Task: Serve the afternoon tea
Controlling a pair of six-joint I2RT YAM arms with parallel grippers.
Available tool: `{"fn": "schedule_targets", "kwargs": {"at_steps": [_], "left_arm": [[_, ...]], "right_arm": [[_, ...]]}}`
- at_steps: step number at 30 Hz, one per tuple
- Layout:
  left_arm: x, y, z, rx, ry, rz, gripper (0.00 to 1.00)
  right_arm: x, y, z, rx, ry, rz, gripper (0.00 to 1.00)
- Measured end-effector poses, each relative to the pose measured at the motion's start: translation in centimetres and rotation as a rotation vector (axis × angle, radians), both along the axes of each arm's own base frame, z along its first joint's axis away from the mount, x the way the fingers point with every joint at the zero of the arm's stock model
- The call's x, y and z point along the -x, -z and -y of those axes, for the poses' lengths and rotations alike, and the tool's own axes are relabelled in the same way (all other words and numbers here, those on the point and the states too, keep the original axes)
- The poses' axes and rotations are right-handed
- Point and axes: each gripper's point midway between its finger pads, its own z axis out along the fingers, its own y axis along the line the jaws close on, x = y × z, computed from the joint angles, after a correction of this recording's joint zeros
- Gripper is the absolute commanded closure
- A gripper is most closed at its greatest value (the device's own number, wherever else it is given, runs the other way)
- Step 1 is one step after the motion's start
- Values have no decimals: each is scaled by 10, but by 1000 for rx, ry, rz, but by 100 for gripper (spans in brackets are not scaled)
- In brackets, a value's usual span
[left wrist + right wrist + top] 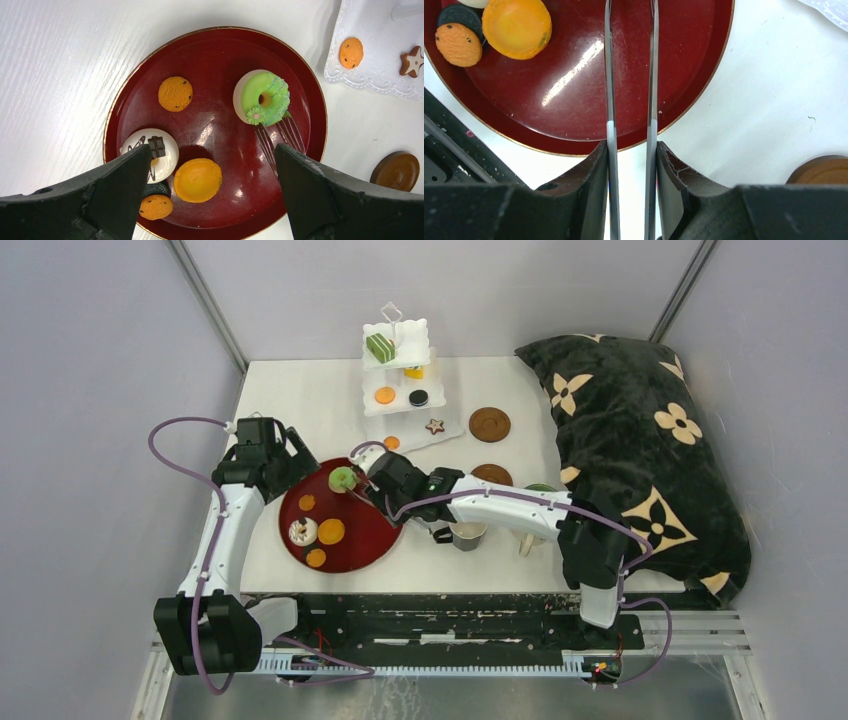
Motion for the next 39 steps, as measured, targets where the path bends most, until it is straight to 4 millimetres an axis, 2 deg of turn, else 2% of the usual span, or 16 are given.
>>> {"fn": "schedule_targets", "kwargs": {"at_steps": [5,12,19,23,26,35,39], "left_arm": [[0,0,0,0,0,2,0],[0,-1,-1,-4,-2,1,0],[-6,-16,-9,-22,-26,36,0],[-7,-18,-11,-21,-33,41,0],[-7,-18,-12,-19,-36,41,0],[-7,-18,-12,-15,-37,43,0],[-8,-18,-9,-1,-26,46,0]], "right_arm": [[7,-16,11,-10,-12,4,99],[17,-54,27,-40,-49,31,99],[30,-98,58,-52,-88,77,99],[32,-127,82,-56,-81,129,99],[23,-147,98,-60,-43,167,99],[-26,-204,157,-95,161,285,99],[-44,-227,177,-109,236,342,99]]}}
